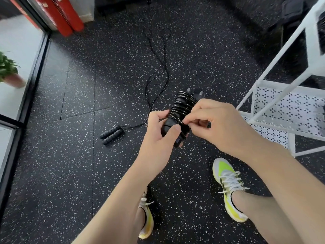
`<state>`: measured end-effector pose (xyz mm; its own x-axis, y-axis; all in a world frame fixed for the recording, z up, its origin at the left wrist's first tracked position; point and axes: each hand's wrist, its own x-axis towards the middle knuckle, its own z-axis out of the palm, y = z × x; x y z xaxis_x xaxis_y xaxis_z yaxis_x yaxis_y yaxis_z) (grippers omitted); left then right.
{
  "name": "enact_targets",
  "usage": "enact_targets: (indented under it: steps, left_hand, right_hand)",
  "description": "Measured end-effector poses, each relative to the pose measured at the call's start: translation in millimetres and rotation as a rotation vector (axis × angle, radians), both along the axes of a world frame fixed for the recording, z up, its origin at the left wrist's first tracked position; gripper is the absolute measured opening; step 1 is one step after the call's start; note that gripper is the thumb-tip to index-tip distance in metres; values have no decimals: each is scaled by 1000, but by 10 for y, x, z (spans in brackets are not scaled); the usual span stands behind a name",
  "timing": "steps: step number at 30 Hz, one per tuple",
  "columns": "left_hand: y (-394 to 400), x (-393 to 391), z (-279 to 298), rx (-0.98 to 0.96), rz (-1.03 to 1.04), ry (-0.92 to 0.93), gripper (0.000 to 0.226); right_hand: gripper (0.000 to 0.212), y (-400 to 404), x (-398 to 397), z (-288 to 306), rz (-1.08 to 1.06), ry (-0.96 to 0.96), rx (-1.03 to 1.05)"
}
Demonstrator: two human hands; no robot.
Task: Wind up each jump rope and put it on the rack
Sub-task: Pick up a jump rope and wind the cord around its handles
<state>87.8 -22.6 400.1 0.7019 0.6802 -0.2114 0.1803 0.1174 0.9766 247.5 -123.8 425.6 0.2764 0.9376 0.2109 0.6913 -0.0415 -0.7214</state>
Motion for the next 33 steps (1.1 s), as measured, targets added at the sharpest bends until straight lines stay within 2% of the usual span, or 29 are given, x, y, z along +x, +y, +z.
enact_targets:
  steps: [7, 14, 19, 21, 24, 28, 33]
  left_hand:
    - [-3, -10, 32, 6, -27, 69, 29]
    - [-9, -40, 46, 71, -62, 114, 27]
    - [-54, -28, 41, 56, -45, 127, 27]
    - [-74, -11, 67, 27, -34, 118, 32]
    - [-82, 5, 94, 6, -16, 118, 36]
    - [-50, -8, 89, 41, -7, 122, 32]
    - [-58, -29, 39, 99, -26, 135, 26]
  right_hand:
    - [13, -11, -17, 28, 6, -64, -75]
    - [11, -12, -21, 63, -71, 124, -174]
    - [18, 21, -68, 49, -166, 130, -197]
    - [23, 37, -86, 52, -187, 93, -208]
    - [17, 56, -151, 46, -204, 21, -198]
    - [12, 71, -214, 52, -236, 17, -174]
    - [16, 105, -233, 63, -238, -77, -269]
